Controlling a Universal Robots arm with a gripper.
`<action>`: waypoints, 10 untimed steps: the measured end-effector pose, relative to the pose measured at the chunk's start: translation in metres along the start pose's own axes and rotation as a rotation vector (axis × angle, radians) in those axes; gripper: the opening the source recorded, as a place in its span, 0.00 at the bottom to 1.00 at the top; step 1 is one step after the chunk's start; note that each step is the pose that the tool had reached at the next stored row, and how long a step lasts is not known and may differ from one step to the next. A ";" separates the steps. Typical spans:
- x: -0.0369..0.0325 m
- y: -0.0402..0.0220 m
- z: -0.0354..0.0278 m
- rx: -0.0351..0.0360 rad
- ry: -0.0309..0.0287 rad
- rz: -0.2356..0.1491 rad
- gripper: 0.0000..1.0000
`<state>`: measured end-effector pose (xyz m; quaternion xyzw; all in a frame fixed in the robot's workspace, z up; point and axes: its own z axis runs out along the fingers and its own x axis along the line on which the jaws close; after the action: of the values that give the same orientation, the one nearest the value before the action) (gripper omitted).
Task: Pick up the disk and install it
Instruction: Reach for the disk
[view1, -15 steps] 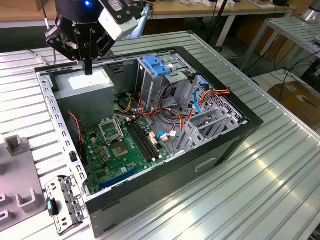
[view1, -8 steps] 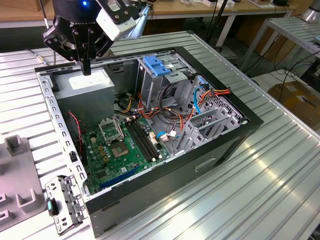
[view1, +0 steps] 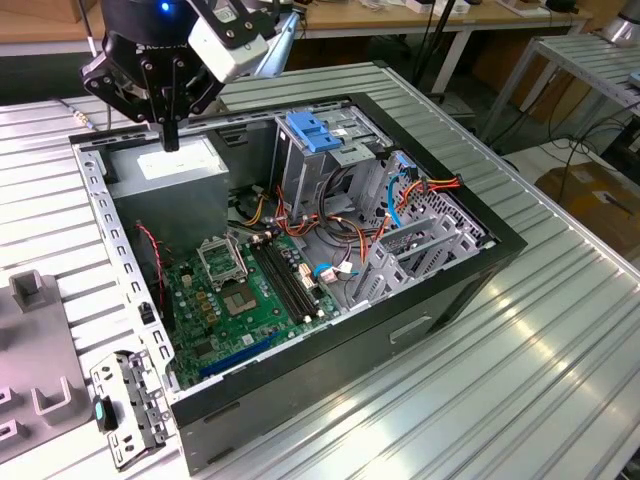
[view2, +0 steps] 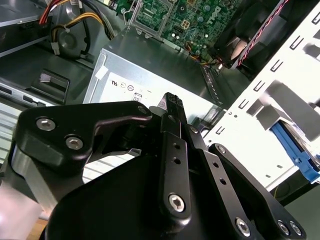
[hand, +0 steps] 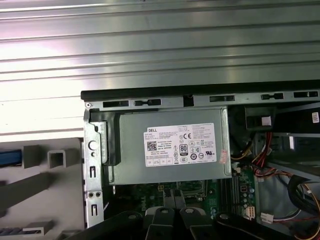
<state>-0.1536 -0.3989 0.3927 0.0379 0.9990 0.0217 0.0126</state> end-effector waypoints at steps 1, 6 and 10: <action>0.0005 0.0000 -0.0001 0.0001 0.0000 0.000 0.11; 0.0035 -0.0003 -0.0001 0.0000 0.0000 0.000 0.11; 0.0062 -0.0005 -0.0002 0.0001 0.0000 0.000 0.11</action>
<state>-0.1598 -0.3989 0.3928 0.0379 0.9990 0.0217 0.0126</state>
